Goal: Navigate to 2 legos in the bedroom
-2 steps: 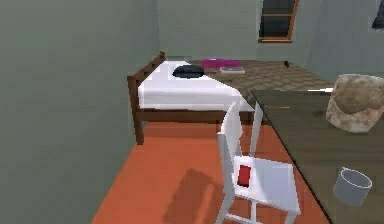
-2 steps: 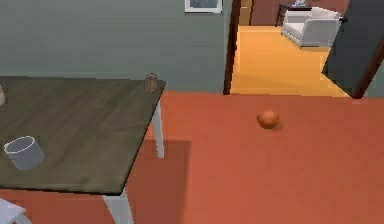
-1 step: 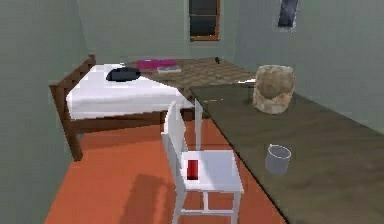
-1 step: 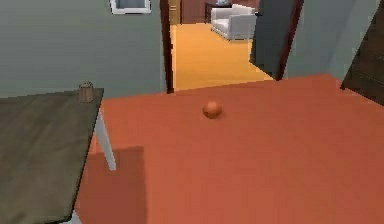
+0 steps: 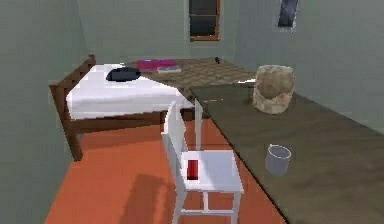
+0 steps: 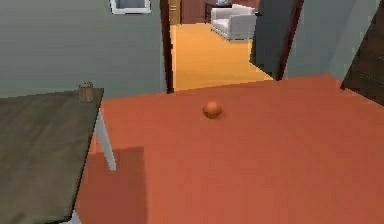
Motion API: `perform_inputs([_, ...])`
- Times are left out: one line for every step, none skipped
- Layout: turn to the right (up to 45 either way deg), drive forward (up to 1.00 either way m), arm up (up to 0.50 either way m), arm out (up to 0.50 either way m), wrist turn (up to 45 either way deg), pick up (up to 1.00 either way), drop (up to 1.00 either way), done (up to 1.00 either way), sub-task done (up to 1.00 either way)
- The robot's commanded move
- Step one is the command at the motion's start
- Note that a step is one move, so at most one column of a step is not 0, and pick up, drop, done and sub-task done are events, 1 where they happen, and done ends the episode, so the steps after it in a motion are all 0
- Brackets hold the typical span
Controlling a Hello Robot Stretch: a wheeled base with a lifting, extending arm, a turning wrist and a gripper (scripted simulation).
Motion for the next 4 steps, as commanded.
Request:
perform_inputs([45.0, 0.00, 0.00, 0.00, 0.0, 0.00, 0.00, 0.00, 0.00])
perform_inputs([45.0, 0.00, 0.00, 0.00, 0.0, 0.00, 0.00, 0.00, 0.00])
perform_inputs([45.0, 0.00, 0.00, 0.00, 0.0, 0.00, 0.00, 0.00, 0.00])
perform_inputs([12.0, 0.00, 0.00, 0.00, 0.0, 0.00, 0.00, 0.00, 0.00])
